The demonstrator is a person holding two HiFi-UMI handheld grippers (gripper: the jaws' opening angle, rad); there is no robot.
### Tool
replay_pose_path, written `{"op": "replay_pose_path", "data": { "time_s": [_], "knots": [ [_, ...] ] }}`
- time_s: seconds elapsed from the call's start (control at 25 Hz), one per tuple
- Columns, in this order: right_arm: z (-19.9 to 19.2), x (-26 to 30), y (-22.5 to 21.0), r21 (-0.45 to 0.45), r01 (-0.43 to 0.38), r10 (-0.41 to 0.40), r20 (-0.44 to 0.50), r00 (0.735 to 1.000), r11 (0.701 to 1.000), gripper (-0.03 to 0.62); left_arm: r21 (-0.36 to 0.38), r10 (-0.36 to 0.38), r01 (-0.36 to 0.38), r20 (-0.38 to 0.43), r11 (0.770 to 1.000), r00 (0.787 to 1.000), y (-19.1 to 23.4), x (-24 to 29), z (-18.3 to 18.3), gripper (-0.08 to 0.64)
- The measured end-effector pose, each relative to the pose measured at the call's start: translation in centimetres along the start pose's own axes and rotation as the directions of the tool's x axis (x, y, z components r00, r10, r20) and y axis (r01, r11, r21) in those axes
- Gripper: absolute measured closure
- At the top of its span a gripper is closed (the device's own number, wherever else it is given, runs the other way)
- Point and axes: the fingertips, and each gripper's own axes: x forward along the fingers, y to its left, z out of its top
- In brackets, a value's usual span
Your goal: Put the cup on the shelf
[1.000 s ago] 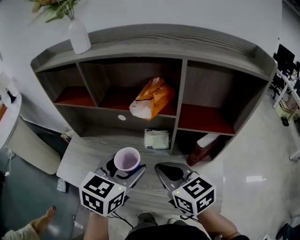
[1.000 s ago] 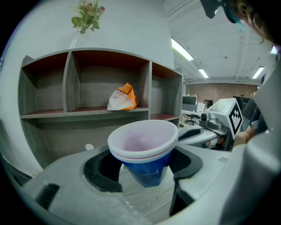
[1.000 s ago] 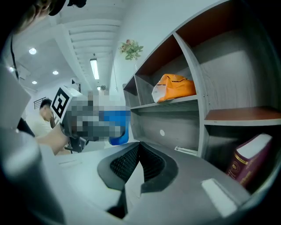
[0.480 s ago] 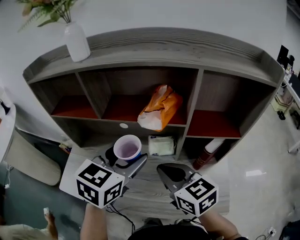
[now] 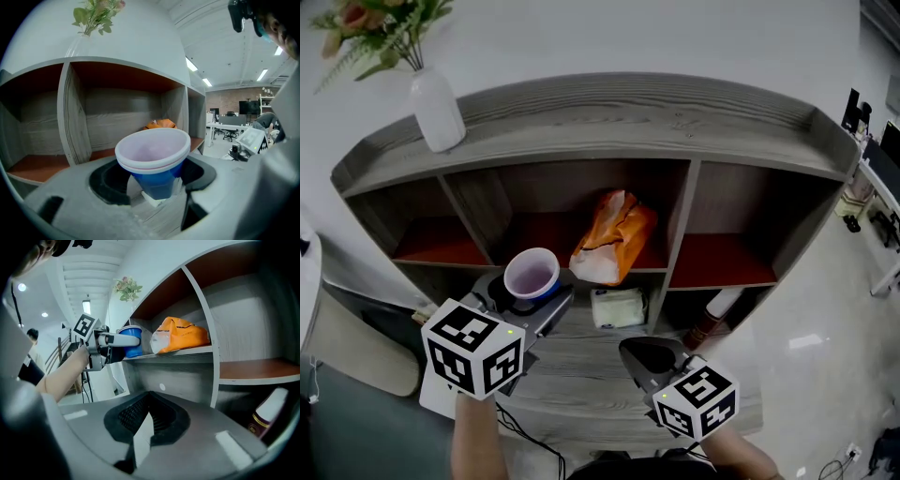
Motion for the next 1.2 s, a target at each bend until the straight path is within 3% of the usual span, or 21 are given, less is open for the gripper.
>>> {"op": "replay_pose_path", "data": {
  "time_s": [0.72, 1.2],
  "knots": [
    [-1.0, 0.7, -1.6, 0.043, 0.065, -0.063, -0.032, 0.997, 0.997, 0.594, 0.038, 0.032, -0.033, 0.029, 0.999, 0.999, 5.0, 5.3, 3.6, 0.255],
    [-1.4, 0.1, -2.8, 0.072, 0.091, -0.089, -0.026, 0.996, 0.993, 0.594, 0.052, 0.053, -0.052, -0.015, 0.997, 0.998, 6.4, 8.4, 3.2, 0.247]
  ]
}}
